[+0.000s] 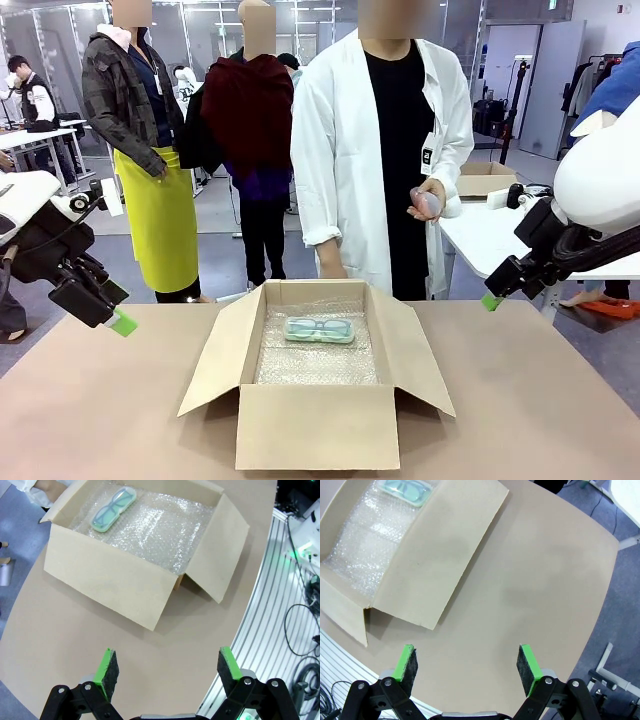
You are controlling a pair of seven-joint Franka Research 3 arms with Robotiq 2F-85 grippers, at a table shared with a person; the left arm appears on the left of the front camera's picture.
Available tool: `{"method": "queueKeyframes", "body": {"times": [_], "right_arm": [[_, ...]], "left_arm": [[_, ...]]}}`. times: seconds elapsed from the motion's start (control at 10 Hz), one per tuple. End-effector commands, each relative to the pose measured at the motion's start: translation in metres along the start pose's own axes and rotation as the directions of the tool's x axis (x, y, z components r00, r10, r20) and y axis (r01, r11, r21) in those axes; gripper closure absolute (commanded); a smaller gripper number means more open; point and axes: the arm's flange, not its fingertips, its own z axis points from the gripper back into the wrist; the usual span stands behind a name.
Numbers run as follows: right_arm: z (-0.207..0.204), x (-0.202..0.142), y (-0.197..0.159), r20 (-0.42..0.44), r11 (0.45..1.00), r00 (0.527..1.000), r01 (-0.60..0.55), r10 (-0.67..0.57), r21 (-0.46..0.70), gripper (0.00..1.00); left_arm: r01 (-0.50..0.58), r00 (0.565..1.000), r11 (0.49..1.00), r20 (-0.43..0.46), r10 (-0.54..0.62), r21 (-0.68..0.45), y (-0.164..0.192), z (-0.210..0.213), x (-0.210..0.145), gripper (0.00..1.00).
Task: Pack the glasses set securely to prepare it for shipping.
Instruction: Put the Glasses case from the right side of the table into the Package Box.
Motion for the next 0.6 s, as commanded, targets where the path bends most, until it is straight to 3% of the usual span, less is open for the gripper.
{"method": "queueKeyframes", "body": {"times": [0.0,0.5], "right_arm": [[0.0016,-0.0011,-0.0009,0.007,1.0,1.0,-0.022,0.022,0.0,0.0],[0.0016,-0.0011,-0.0009,0.007,1.0,1.0,-0.022,0.022,0.0,0.0]], "left_arm": [[0.013,1.0,1.0,0.017,-0.013,-0.02,0.0013,0.0011,-0.0011,0.0],[0.013,1.0,1.0,0.017,-0.013,-0.02,0.0013,0.0011,-0.0011,0.0]]}}
